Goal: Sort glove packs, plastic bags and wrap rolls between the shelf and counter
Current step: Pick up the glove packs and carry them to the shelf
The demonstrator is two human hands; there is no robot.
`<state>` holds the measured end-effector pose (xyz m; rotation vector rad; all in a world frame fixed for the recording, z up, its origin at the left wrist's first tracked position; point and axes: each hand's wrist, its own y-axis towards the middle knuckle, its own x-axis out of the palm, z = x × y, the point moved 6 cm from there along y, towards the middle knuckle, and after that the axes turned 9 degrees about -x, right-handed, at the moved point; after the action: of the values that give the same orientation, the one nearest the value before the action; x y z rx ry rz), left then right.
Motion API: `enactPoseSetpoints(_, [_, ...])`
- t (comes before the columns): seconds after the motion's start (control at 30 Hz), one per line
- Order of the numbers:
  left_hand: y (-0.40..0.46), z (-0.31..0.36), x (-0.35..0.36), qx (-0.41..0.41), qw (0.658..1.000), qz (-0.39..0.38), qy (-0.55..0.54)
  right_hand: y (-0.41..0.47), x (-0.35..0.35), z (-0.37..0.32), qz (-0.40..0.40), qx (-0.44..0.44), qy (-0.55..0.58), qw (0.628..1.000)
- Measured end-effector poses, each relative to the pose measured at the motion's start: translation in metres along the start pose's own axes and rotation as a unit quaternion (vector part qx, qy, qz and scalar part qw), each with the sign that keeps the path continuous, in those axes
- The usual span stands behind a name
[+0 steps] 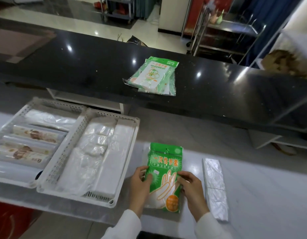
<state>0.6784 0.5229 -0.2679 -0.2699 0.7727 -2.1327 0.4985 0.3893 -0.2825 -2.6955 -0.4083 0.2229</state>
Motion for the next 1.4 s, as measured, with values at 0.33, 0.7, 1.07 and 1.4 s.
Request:
enactPoseSetpoints(0.33, [-0.031, 0.007, 0.055, 0.004, 0.992, -0.106, -0.064, -0.047, -0.084, -0.017, 0.119, -0.049, 0.052, 0.990])
enactPoseSetpoints(0.7, [-0.107, -0.014, 0.174, -0.057, 0.964, -0.259, -0.020, -0.105, -0.236, -0.008, 0.240, -0.085, 0.097, 0.962])
enactPoseSetpoints(1.07, [-0.225, -0.095, 0.351, -0.082, 0.946, -0.311, 0.050, -0.161, -0.446, 0.047, 0.329, -0.073, 0.190, 0.922])
enactPoseSetpoints(1.4, [-0.335, -0.136, 0.508, -0.099, 0.914, -0.381, 0.094, -0.194, -0.623, 0.086, 0.380, -0.086, 0.327, 0.861])
